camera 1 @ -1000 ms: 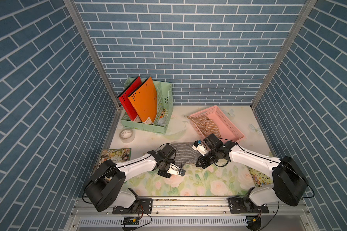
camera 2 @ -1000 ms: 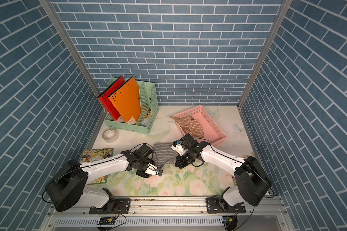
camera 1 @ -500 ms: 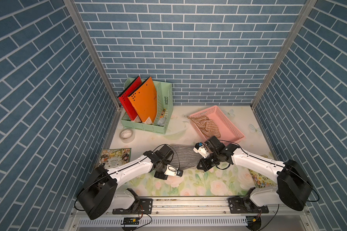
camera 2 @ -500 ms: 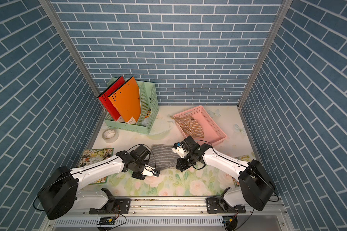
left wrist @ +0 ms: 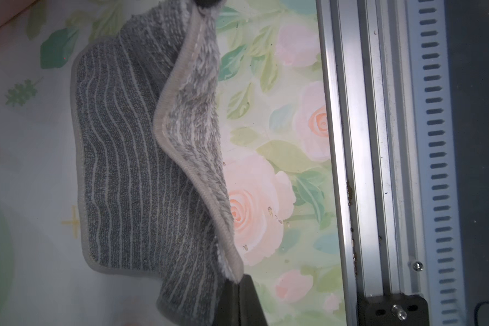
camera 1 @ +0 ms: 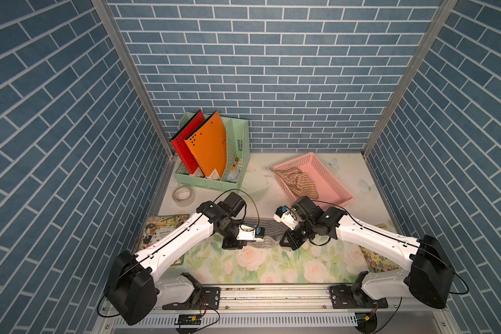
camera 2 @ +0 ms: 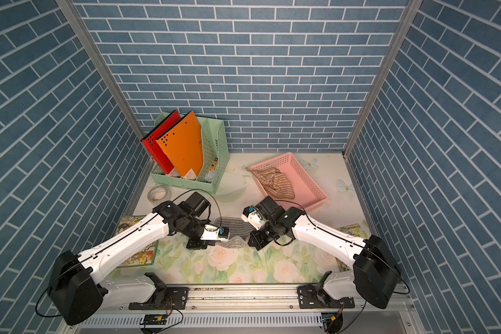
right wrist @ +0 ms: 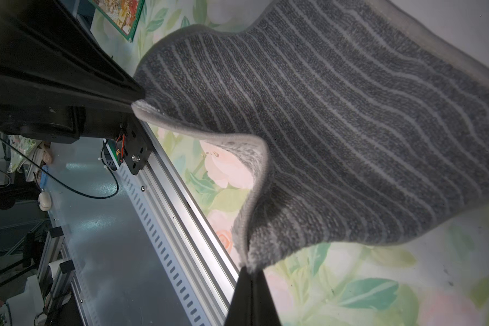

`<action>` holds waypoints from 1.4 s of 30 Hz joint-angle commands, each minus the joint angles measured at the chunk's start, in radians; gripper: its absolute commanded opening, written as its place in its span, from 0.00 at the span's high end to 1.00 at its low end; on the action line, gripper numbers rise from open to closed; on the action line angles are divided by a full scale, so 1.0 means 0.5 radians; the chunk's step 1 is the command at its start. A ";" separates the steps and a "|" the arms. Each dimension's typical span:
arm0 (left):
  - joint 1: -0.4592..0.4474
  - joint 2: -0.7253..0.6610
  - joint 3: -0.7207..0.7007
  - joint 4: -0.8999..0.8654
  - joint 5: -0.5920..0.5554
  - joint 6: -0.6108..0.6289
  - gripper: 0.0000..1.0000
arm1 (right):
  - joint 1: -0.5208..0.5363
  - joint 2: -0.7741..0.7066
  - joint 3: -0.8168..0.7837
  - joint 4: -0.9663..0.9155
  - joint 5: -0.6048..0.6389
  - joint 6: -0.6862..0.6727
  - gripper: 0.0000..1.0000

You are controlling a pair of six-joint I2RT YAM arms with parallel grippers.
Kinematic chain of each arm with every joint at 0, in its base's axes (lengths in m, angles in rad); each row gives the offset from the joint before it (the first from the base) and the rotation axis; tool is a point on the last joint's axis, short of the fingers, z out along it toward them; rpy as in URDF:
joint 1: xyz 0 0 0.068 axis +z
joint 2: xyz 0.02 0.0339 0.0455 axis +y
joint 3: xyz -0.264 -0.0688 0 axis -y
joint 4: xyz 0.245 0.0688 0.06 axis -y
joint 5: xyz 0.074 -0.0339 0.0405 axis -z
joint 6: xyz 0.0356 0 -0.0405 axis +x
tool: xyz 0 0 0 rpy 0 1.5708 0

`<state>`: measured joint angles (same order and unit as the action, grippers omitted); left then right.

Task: Fold the square dishcloth
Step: Fold the cleaning item at the center of the board.

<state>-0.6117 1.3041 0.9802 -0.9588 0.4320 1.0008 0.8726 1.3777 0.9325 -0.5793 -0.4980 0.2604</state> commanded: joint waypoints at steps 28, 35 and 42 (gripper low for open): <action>0.349 0.700 0.241 0.583 -0.105 -0.275 1.00 | -0.168 0.496 0.382 -0.165 0.596 -0.205 1.00; 0.322 0.809 0.202 0.815 -0.287 -0.376 0.97 | -0.244 0.646 0.451 -0.187 0.721 -0.250 0.98; 0.306 0.731 0.051 1.113 -0.454 -0.425 0.72 | -0.287 0.659 0.545 -0.098 0.616 -0.223 0.61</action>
<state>-0.4553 1.6993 1.0306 -0.4702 0.2504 0.8093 0.7357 1.7100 1.1561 -0.6289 -0.1806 0.1585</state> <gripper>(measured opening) 0.265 0.356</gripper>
